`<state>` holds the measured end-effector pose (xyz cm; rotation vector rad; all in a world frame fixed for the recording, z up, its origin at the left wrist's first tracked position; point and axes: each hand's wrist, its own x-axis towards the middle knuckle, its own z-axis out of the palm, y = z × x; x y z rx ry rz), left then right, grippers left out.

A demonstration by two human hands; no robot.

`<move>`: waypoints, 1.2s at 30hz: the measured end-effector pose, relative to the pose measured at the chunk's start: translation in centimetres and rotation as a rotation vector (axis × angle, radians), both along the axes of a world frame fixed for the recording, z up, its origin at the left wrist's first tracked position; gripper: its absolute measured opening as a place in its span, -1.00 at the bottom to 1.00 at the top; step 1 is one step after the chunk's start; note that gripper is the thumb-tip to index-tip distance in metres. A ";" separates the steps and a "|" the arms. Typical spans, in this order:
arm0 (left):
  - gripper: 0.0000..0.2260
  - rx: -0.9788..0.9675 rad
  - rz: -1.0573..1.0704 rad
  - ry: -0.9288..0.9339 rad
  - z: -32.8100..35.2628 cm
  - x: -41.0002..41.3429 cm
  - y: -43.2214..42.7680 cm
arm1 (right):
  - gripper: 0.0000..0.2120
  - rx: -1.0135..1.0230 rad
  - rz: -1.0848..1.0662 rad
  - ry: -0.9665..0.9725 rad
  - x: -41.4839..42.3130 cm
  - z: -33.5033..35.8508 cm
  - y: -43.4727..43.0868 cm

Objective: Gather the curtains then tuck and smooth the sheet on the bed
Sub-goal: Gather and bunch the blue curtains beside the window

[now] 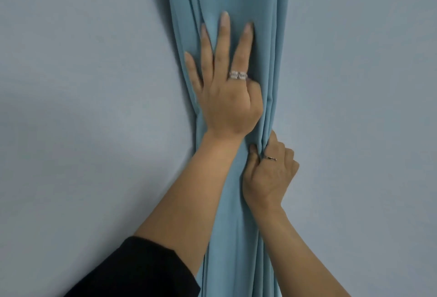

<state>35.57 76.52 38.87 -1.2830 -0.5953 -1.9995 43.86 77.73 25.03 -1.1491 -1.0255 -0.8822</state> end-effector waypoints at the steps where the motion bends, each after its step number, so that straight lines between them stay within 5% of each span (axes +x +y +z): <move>1: -0.33 -0.067 -0.047 0.024 0.8 -0.2 -0.1 | -0.58 0.007 0.006 0.017 -0.2 -0.1 -0.3; 5: -0.46 -0.186 -0.029 0.090 3.0 0.4 1.4 | -0.60 -0.019 0.004 0.044 -0.1 0.1 -1.3; 11: -0.37 -0.477 -0.045 0.246 3.6 1.8 5.0 | -0.50 -0.055 0.045 0.076 0.0 2.5 -3.0; 16: -0.41 -0.481 0.019 0.261 2.9 1.6 6.4 | -0.53 0.116 0.084 -0.391 -1.4 11.5 -4.3; 19: -0.37 -0.509 -0.009 0.366 2.9 0.6 6.6 | -0.50 -0.079 0.057 -0.542 -2.4 17.9 -4.0; 23: -0.18 -0.684 -0.041 0.334 4.0 1.0 4.5 | -0.41 -0.249 -0.239 -0.682 -2.0 24.2 -3.1; 27: -0.35 -0.598 -0.087 0.283 4.6 -0.4 3.0 | -0.34 -0.292 -0.269 -0.643 -2.3 26.6 -2.2; 31: -0.63 -0.283 -0.221 0.160 6.7 -2.1 2.5 | -0.41 -0.203 -0.191 -0.545 -1.6 28.6 -2.0; 36: -0.56 -0.085 -0.302 0.124 11.6 -2.3 3.7 | -0.36 -0.088 -0.334 -0.527 -1.0 29.1 -2.1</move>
